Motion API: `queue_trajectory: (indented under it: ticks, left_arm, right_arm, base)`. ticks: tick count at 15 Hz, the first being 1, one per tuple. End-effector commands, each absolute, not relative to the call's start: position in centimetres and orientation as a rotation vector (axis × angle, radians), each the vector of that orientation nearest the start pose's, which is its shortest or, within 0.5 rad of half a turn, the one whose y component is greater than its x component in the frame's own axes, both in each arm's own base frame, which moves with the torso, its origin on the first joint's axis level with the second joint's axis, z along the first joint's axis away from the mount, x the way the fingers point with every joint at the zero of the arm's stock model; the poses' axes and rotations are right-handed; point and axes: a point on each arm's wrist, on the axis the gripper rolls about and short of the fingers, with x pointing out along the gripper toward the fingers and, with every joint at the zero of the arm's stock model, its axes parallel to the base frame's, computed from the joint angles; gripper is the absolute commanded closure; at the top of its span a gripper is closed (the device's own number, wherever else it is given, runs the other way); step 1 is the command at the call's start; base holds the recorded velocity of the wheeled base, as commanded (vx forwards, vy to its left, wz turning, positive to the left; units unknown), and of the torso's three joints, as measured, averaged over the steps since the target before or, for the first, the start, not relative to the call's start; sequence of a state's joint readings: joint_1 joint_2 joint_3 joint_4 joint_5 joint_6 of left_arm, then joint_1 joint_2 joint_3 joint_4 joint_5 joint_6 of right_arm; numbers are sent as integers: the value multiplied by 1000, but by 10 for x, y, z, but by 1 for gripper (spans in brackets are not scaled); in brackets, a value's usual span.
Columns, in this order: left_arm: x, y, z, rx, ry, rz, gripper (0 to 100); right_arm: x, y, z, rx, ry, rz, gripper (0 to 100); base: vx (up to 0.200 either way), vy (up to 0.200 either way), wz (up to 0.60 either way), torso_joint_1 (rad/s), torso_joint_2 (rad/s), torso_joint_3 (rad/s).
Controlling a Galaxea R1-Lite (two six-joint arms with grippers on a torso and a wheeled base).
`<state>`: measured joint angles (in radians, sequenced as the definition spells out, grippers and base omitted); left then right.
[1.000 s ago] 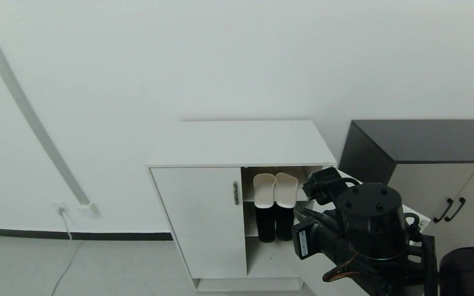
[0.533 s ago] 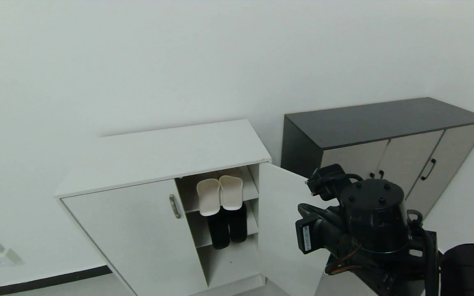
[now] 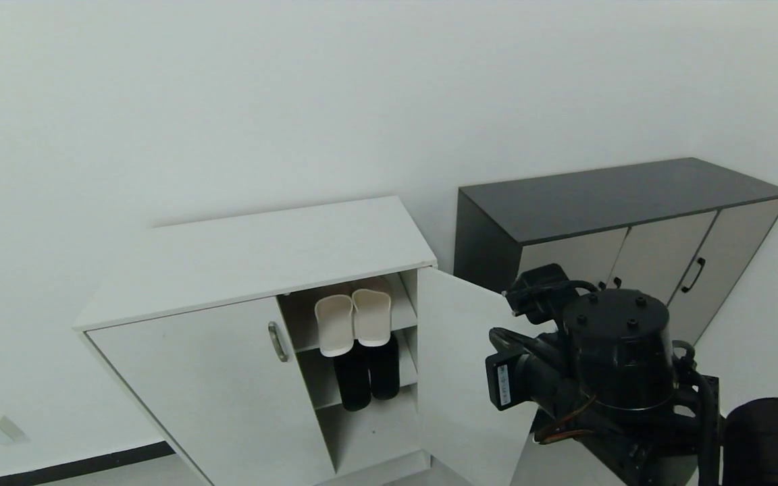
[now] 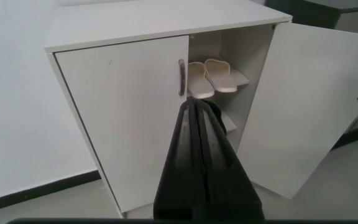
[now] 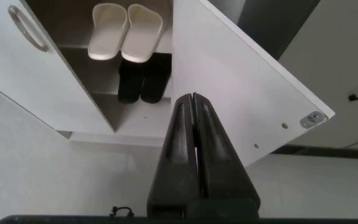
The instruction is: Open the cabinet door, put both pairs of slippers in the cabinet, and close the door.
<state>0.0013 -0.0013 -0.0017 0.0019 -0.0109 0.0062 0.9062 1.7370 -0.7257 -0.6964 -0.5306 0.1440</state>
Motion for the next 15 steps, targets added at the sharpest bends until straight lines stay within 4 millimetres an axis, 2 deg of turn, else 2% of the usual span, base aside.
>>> queue_trajectory:
  ticks: [1, 6, 13, 14, 15]
  left_arm:
    - [-23, 0, 76, 6, 0, -9, 100]
    - [-23, 0, 76, 6, 0, -8, 100]
    - [-23, 0, 76, -2, 0, -8, 100]
    - [-23, 0, 76, -9, 0, -2, 100]
    - [-23, 0, 76, -8, 0, -2, 100]
  right_arm:
    - [195, 230, 156, -70, 269, 352, 100]
    - [196, 229, 155, -71, 270, 349, 100]
    - [195, 229, 156, -78, 266, 350, 100]
    - [201, 227, 161, -77, 250, 338, 100]
    - [219, 222, 171, -52, 228, 292, 100]
  base:
    - [-200, 0, 0, 12, 7, 2]
    - [-200, 0, 0, -1, -5, 2]
    - [0, 0, 0, 0, 0, 0]
    - [0, 0, 0, 0, 0, 0]
    - [0, 0, 0, 0, 0, 0]
